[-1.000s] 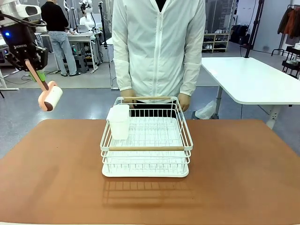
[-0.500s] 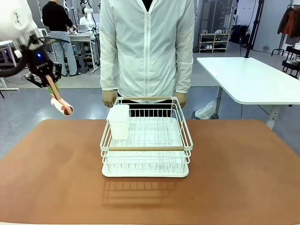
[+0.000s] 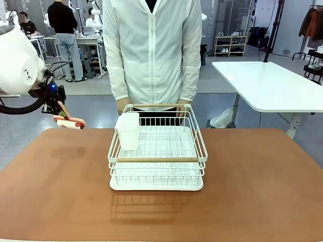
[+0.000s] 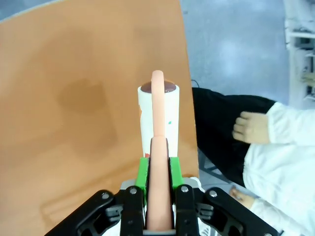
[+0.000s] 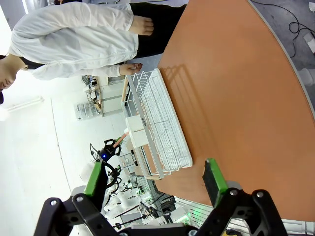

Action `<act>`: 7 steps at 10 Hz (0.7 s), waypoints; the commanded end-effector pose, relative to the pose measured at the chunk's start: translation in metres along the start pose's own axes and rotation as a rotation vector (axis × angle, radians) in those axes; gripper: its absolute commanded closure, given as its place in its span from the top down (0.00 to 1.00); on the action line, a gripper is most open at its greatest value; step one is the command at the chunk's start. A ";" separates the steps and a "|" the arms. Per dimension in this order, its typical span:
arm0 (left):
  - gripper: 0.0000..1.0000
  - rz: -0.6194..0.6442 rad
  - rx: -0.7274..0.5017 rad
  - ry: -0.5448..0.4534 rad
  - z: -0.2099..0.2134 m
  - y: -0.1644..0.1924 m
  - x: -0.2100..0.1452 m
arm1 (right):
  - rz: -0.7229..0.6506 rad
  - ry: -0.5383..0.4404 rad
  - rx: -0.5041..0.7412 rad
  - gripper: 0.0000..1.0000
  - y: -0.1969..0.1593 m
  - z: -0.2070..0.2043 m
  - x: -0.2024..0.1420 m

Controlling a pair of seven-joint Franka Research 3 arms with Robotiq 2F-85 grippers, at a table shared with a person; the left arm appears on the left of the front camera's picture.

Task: Clean the table.
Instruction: Place the Lint Roller down when the Dish drying rack is positioned in the middle of the table.

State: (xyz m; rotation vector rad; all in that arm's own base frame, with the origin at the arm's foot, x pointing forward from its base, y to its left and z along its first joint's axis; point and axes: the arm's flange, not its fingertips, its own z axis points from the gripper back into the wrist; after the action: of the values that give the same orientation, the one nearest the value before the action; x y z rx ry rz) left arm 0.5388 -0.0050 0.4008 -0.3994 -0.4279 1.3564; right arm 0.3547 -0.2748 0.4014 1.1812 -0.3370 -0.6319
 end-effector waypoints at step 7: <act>0.21 0.054 -0.122 0.039 -0.021 0.008 -0.005 | -0.016 0.000 0.012 1.00 0.005 0.001 -0.002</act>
State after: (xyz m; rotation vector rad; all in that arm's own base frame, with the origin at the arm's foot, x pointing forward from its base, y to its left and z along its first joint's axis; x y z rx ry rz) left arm 0.5422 -0.0065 0.3904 -0.4476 -0.4532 1.3813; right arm 0.3547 -0.2748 0.4014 1.1812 -0.3370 -0.6319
